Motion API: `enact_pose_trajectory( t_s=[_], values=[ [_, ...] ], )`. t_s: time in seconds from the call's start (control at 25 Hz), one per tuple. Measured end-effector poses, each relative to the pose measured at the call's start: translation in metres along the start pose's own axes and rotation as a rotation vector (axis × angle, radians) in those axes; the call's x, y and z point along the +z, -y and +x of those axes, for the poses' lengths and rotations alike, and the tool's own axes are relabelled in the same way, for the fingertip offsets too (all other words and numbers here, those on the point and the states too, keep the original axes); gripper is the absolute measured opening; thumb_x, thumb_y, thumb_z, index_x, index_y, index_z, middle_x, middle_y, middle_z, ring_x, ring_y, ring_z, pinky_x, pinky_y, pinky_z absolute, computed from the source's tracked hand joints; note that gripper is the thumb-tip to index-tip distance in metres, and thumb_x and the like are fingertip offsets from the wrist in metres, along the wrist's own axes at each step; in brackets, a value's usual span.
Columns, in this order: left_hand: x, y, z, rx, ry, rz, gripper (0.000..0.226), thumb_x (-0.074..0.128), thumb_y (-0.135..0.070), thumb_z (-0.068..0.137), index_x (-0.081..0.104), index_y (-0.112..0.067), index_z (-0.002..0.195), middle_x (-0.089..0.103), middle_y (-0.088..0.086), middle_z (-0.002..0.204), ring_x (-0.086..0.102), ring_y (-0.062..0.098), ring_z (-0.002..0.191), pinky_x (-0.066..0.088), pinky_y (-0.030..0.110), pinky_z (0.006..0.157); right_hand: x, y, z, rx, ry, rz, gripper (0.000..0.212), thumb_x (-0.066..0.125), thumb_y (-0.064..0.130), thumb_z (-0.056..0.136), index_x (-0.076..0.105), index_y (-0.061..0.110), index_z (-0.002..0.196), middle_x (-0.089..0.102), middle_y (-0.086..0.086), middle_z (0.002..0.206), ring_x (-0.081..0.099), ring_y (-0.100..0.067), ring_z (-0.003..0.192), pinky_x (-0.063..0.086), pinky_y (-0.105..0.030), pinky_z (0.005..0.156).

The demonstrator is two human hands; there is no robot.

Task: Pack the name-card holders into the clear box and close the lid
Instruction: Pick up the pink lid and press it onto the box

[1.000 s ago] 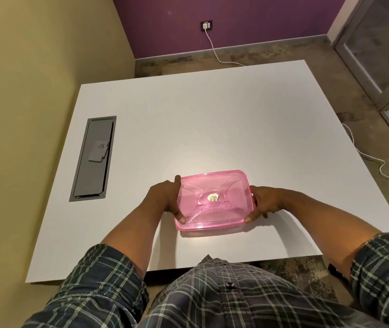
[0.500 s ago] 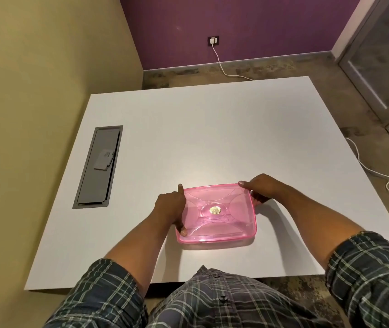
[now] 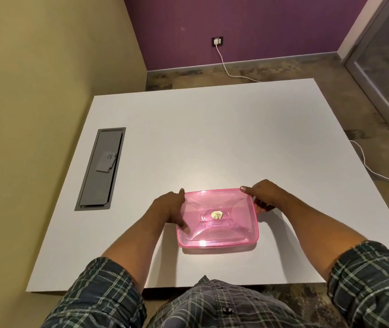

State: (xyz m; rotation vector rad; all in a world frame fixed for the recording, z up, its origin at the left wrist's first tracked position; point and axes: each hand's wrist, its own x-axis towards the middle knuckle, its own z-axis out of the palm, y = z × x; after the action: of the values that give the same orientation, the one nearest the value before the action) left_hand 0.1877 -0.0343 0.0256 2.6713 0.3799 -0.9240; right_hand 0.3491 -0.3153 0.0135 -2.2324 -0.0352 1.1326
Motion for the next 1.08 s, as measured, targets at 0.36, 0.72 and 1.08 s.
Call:
enact_pose_trajectory(
  t_s=[0.36,0.72,1.08],
  values=[
    [0.010,0.008,0.014,-0.392,-0.289,-1.082,0.036,0.085,-0.030,0.078,0.068,0.001,0.074,0.062,0.018,0.071,0.056,0.026,0.061,0.056,0.040,0.073,0.009,0.004,-0.007,0.029,-0.111,0.154,0.046,0.074,0.046,0.087,0.069,0.001,0.090,0.067,-0.012,0.079,0.057,-0.022,0.056,0.048,-0.025,0.054],
    [0.013,0.016,0.029,-0.534,-0.102,-1.380,0.039,0.090,-0.025,0.074,0.058,-0.006,0.087,0.060,0.015,0.086,0.051,0.026,0.079,0.045,0.035,0.072,0.055,0.007,0.005,0.175,-0.445,0.092,0.034,0.051,0.040,0.090,0.067,0.010,0.089,0.068,-0.009,0.096,0.061,-0.033,0.089,0.044,-0.033,0.073],
    [0.005,0.020,0.050,-0.626,0.085,-1.260,0.042,0.077,-0.026,0.089,0.045,-0.010,0.067,0.039,0.005,0.057,0.035,0.019,0.052,0.038,0.027,0.057,0.059,0.005,0.025,0.272,-0.440,0.055,0.020,0.050,0.027,0.072,0.062,0.011,0.074,0.064,-0.006,0.078,0.061,-0.032,0.075,0.041,-0.029,0.064]
  ],
)
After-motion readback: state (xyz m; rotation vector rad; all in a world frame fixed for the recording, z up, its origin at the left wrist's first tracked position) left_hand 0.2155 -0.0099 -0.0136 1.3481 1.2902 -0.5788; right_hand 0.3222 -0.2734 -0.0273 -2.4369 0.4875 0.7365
